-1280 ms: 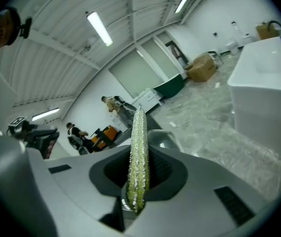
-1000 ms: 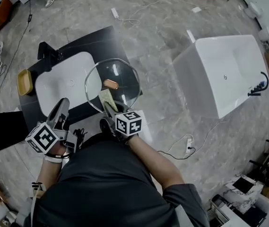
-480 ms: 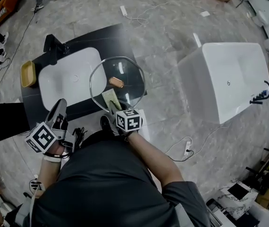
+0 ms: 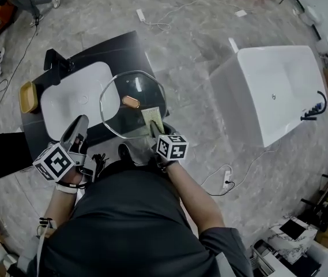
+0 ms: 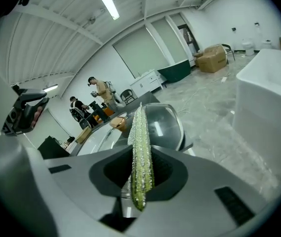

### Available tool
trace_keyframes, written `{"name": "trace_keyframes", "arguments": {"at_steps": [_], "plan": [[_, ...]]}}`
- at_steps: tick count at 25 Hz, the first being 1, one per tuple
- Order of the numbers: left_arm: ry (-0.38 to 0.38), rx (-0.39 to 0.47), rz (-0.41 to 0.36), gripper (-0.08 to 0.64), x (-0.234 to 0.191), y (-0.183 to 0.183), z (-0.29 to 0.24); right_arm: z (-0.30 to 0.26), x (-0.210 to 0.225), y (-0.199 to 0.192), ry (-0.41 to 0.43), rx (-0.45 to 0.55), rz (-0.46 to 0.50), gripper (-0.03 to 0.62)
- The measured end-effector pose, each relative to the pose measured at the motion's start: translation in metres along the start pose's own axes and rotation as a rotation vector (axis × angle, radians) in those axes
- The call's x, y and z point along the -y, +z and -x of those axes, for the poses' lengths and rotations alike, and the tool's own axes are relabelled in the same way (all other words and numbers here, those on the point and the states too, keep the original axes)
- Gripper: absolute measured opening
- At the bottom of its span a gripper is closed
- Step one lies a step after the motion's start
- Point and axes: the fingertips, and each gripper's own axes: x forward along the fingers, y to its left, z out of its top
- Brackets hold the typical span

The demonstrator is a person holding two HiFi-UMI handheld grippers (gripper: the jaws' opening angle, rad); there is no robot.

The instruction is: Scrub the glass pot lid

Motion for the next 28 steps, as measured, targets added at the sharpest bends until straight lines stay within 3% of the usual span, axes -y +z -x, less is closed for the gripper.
{"name": "trace_keyframes", "arguments": {"at_steps": [3,6,9,14,16,18,21,22,26,28], "plan": [[-0.005,0.006,0.014,0.069,0.003,-0.002,-0.004,0.013,0.024,0.013,-0.058,0.003,0.007,0.055],[0.014,0.019,0.033,0.069,-0.006,-0.002,0.0,0.022,0.025,0.043,-0.076,0.026,0.078,0.055],[0.033,0.044,0.061,0.069,-0.016,0.0,0.009,0.012,0.005,0.091,-0.042,0.037,0.244,0.055],[0.09,0.094,0.115,0.069,-0.05,0.005,0.04,-0.056,-0.053,0.159,0.039,-0.055,0.601,0.055],[0.122,0.118,0.141,0.069,-0.07,0.007,0.06,-0.093,-0.081,0.163,0.078,-0.142,0.757,0.055],[0.157,0.144,0.171,0.069,-0.087,0.008,0.08,-0.126,-0.092,0.15,0.074,-0.323,0.951,0.055],[0.209,0.188,0.217,0.069,-0.112,0.009,0.11,-0.156,-0.076,0.139,-0.036,-0.638,1.24,0.055],[0.224,0.201,0.23,0.069,-0.122,0.009,0.118,-0.162,-0.073,0.143,-0.067,-0.688,1.266,0.055],[0.259,0.24,0.272,0.069,-0.152,0.008,0.141,-0.178,-0.076,0.142,-0.101,-0.745,1.156,0.055],[0.253,0.256,0.297,0.069,-0.157,0.009,0.145,-0.177,-0.07,0.131,-0.153,-0.882,1.258,0.055]]}}
